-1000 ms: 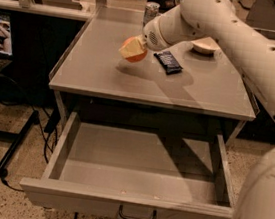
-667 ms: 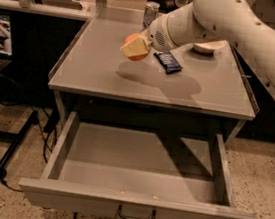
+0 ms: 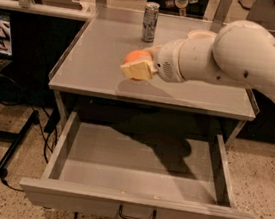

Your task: Place orange into top drawer

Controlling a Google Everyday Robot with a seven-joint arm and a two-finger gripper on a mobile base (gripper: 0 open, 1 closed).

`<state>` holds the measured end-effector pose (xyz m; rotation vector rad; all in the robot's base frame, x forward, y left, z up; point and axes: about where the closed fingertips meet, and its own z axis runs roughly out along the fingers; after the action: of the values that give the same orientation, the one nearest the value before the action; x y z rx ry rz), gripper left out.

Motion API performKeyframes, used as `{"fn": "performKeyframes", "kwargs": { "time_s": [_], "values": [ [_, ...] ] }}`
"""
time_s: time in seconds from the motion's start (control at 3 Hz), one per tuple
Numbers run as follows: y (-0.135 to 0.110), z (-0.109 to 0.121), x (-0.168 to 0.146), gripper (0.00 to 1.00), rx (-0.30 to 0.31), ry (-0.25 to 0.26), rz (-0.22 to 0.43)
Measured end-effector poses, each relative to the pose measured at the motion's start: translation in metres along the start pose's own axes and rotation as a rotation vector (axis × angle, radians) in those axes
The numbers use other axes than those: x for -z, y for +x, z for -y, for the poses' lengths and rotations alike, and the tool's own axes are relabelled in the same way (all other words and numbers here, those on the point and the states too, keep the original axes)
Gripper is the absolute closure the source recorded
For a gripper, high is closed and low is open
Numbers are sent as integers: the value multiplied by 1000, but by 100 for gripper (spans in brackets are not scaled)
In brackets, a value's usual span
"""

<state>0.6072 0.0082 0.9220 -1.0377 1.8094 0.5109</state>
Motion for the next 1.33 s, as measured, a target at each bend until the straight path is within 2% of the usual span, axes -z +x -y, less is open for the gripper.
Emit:
{"fn": "performKeyframes", "kwargs": {
  "time_s": [0.33,0.67,1.0,1.33],
  "values": [
    [18,-40,16,100,-28,28,56],
    [36,-72,33,100,-59,62,83],
    [41,-71,44,100,-71,84,84],
    [38,-72,42,100,-69,91,85]
  ]
}}
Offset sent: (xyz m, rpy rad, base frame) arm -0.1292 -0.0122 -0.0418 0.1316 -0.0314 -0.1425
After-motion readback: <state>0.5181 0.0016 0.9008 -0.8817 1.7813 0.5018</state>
